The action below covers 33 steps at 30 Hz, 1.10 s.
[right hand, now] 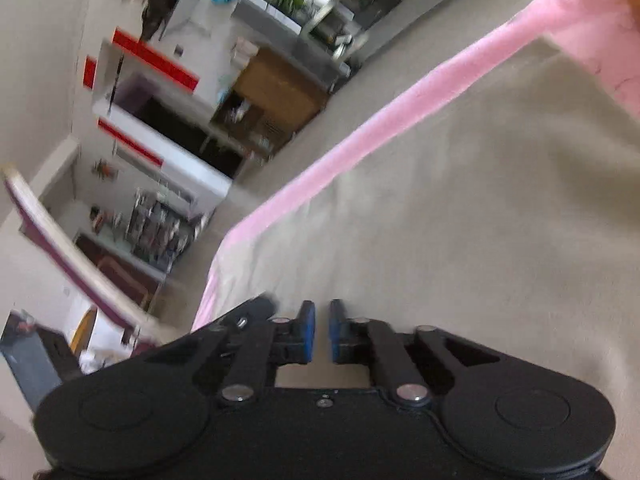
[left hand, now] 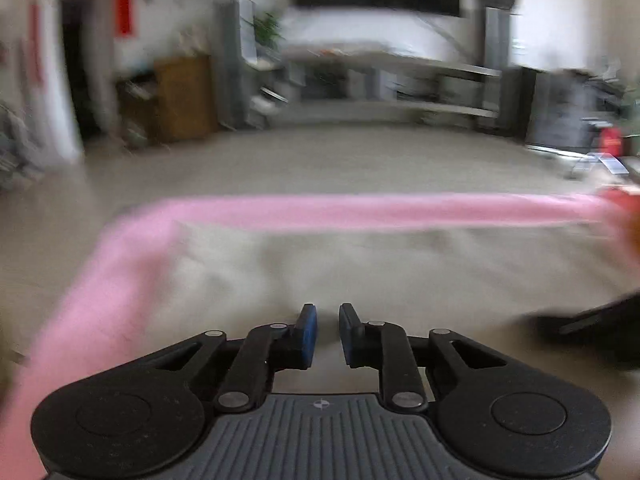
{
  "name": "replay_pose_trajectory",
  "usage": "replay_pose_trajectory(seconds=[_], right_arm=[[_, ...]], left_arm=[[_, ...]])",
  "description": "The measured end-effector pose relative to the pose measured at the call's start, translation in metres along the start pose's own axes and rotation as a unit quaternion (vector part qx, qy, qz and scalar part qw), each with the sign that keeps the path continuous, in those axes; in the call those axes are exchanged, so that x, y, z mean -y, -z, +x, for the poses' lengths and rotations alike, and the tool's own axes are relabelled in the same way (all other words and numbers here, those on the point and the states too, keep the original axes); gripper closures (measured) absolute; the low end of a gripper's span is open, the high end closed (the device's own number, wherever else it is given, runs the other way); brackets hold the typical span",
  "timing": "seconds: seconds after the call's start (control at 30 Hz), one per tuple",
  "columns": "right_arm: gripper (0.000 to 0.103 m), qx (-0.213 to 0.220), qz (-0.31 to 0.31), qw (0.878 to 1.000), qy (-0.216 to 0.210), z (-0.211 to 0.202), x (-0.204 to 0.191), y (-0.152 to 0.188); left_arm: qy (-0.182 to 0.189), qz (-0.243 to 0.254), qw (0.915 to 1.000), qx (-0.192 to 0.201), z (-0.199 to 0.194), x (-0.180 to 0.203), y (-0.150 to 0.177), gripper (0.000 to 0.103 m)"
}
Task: Fold clothes
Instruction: 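Press the folded sweatshirt edge flat with the right gripper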
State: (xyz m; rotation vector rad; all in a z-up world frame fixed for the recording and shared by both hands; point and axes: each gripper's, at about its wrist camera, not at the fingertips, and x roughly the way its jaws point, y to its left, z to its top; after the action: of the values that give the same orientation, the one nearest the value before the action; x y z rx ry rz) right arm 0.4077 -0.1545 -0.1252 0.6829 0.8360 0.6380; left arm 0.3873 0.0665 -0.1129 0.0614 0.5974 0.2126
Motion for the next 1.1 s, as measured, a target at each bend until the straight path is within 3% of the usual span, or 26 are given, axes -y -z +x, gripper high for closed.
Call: replay_pose_trajectory(seconds=[0.07, 0.13, 0.17, 0.2, 0.23, 0.27, 0.3, 0.33, 0.37, 0.4, 0.5, 0.63, 0.8, 0.87, 1.0, 1.1], right_arm=[[0.102, 0.091, 0.008, 0.993, 0.069, -0.024, 0.01, -0.005], [0.094, 0.194, 0.019, 0.969, 0.155, -0.053, 0.019, -0.006], [0.094, 0.217, 0.041, 0.96, 0.173, -0.063, 0.027, -0.005], [0.099, 0.238, 0.06, 0.951, 0.188, -0.071, 0.033, -0.005], [0.101, 0.247, 0.068, 0.946, 0.197, -0.075, 0.035, -0.003], [0.1, 0.254, 0.059, 0.941, 0.215, -0.077, 0.032, -0.003], [0.095, 0.262, 0.041, 0.934, 0.241, -0.078, 0.026, -0.002], [0.078, 0.274, 0.023, 0.922, 0.273, -0.082, 0.018, 0.001], [0.073, 0.286, 0.004, 0.91, 0.3, -0.088, 0.008, 0.006], [0.072, 0.285, -0.014, 0.907, 0.31, -0.094, 0.001, 0.011], [0.072, 0.245, -0.051, 0.914, 0.32, -0.118, -0.025, 0.017], [0.072, 0.214, -0.051, 0.927, 0.305, -0.168, -0.067, 0.032], [0.07, 0.157, -0.019, 0.955, 0.252, -0.218, -0.11, 0.067], [0.069, 0.127, -0.007, 0.968, 0.217, -0.246, -0.117, 0.093], [0.059, 0.108, -0.005, 0.979, 0.171, -0.27, -0.11, 0.137], [0.063, 0.093, 0.026, 0.977, 0.188, -0.256, -0.08, 0.151]], left_arm=[[-0.041, -0.055, 0.9976, -0.004, 0.01, -0.025, -0.005, 0.082], [-0.094, -0.106, 0.9899, -0.013, 0.019, -0.049, -0.007, 0.085], [-0.111, -0.128, 0.9854, -0.021, 0.023, -0.06, -0.008, 0.077], [-0.109, -0.14, 0.9839, -0.021, 0.022, -0.065, -0.009, 0.077], [-0.132, -0.124, 0.9833, -0.021, 0.021, -0.062, -0.011, 0.077], [-0.184, -0.089, 0.9786, -0.02, 0.019, -0.055, -0.013, 0.079], [-0.226, -0.058, 0.9721, -0.021, 0.016, -0.051, -0.014, 0.081], [-0.228, -0.055, 0.9718, -0.025, 0.009, -0.055, -0.014, 0.081], [-0.228, -0.054, 0.9719, -0.028, 0.001, -0.059, -0.015, 0.077], [-0.214, -0.068, 0.9739, -0.034, -0.01, -0.067, -0.016, 0.077], [-0.185, -0.063, 0.9788, -0.062, -0.05, -0.079, -0.02, 0.077], [-0.13, -0.025, 0.9864, -0.098, -0.126, -0.097, -0.01, 0.075], [-0.053, -0.018, 0.994, -0.094, -0.214, -0.124, 0.03, 0.069], [-0.042, -0.017, 0.9936, -0.103, -0.237, -0.132, 0.056, 0.069], [0.004, -0.044, 0.9851, -0.166, -0.242, -0.128, 0.102, 0.07], [0.032, -0.046, 0.9838, -0.17, -0.237, -0.113, 0.116, 0.07]])
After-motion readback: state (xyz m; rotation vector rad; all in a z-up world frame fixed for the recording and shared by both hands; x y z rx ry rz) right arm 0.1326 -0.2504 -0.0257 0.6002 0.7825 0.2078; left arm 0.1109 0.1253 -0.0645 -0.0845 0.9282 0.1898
